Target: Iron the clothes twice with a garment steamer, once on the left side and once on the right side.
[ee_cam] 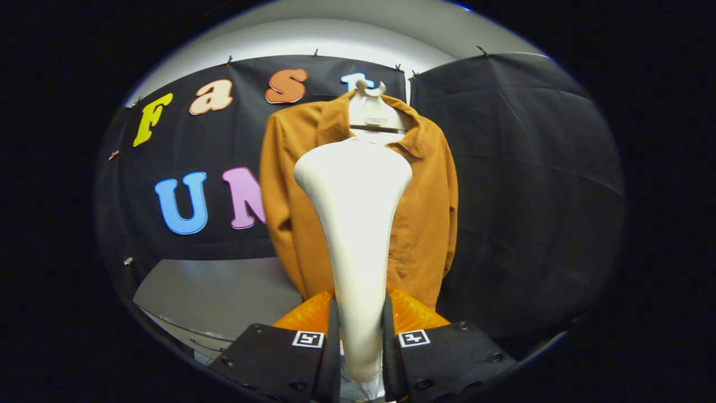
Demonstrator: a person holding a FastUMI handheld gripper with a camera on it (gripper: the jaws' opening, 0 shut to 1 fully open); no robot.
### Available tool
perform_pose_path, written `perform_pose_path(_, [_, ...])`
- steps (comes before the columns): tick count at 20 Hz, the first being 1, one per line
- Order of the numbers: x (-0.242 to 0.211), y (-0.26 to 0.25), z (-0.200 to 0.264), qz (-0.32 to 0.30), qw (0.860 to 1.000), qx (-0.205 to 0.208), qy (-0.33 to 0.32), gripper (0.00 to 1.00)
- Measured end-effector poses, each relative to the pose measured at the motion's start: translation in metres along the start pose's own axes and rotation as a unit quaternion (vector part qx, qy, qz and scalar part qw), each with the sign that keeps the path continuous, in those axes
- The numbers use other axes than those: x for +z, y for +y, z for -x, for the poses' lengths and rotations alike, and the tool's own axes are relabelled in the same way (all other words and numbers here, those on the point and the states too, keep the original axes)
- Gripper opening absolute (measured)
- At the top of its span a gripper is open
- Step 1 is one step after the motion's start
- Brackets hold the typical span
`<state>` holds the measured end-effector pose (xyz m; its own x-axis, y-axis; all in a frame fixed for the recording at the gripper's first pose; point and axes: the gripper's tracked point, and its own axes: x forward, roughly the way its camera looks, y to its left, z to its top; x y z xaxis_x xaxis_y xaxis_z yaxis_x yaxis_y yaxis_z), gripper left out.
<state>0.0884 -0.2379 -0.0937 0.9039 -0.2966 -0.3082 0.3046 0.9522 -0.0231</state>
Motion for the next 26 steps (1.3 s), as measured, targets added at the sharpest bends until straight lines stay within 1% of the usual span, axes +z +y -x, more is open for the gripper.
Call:
perform_pose_path(3, [0.009, 0.056, 0.042, 0.015, 0.999, 0.03, -0.027, 0.33])
perform_pose_path(5, [0.008, 0.085, 0.065, 0.026, 0.998, 0.041, -0.033, 0.33])
perform_pose_path(8, [0.001, 0.127, 0.094, 0.033, 0.997, 0.059, -0.027, 0.33])
perform_pose_path(12, [-0.01, 0.173, 0.116, 0.042, 0.996, 0.083, -0.012, 0.33])
perform_pose_path(17, [-0.016, 0.194, 0.131, 0.044, 0.996, 0.077, -0.002, 0.33])
perform_pose_path(23, [-0.022, 0.199, 0.132, 0.045, 0.997, 0.056, 0.012, 0.33])
perform_pose_path(26, [-0.021, 0.201, 0.134, 0.046, 0.998, 0.051, 0.008, 0.33])
